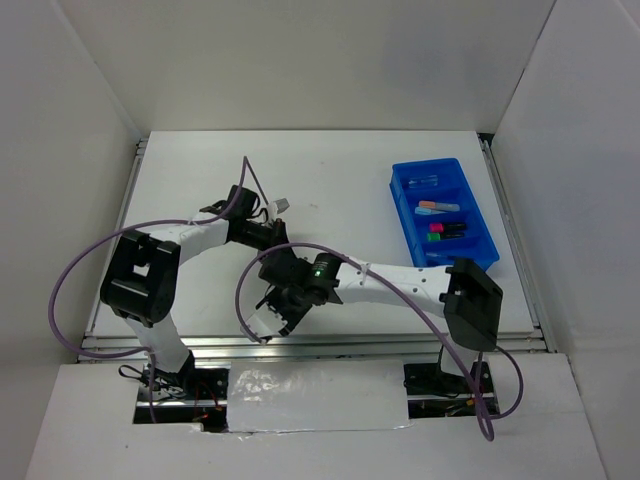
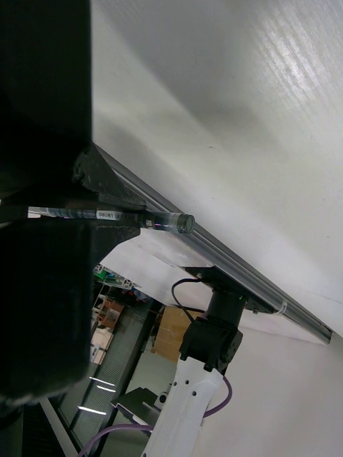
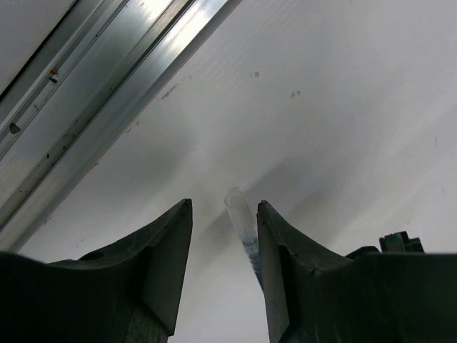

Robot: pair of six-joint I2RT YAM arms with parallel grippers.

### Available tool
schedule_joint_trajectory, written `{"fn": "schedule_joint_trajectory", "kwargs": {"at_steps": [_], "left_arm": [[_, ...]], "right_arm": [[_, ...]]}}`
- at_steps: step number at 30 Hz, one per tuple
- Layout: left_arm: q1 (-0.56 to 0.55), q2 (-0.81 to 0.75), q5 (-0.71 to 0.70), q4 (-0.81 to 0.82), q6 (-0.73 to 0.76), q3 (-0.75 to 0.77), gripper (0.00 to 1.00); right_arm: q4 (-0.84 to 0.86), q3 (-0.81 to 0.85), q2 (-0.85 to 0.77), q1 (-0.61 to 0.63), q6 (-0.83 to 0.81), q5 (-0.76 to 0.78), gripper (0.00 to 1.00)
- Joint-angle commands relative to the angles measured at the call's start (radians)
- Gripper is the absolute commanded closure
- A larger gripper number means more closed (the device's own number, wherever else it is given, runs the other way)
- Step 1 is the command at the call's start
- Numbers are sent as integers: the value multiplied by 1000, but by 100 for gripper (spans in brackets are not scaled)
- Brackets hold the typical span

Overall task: Sort the stationery into containers
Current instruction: Pick up the pen from the center of the board.

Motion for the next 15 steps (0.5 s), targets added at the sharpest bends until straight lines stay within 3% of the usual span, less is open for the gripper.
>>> {"fn": "schedule_joint_trajectory", "kwargs": {"at_steps": [1,5,10,11,13,14,15], "left_arm": [[3,-24,36,16,-18,-8,100],[3,-29,36,18,-15,-11,100],[2,-37,50,25,-1,-11,96],[2,-41,51,24,0,-13,90],[2,-50,63,30,6,-16,64],[2,-55,63,30,9,-14,33],[3,-61,35,6,17,-10,13]], "right_arm": [[15,22,24,13,-5,10,52],[31,19,43,7,-8,14,56],[80,-2,32,3,-4,19,82],[84,-8,29,3,-4,20,89],[92,-13,6,-2,-1,19,93],[98,-22,-4,-3,-1,19,96],[100,-25,-24,-3,1,22,97]]}}
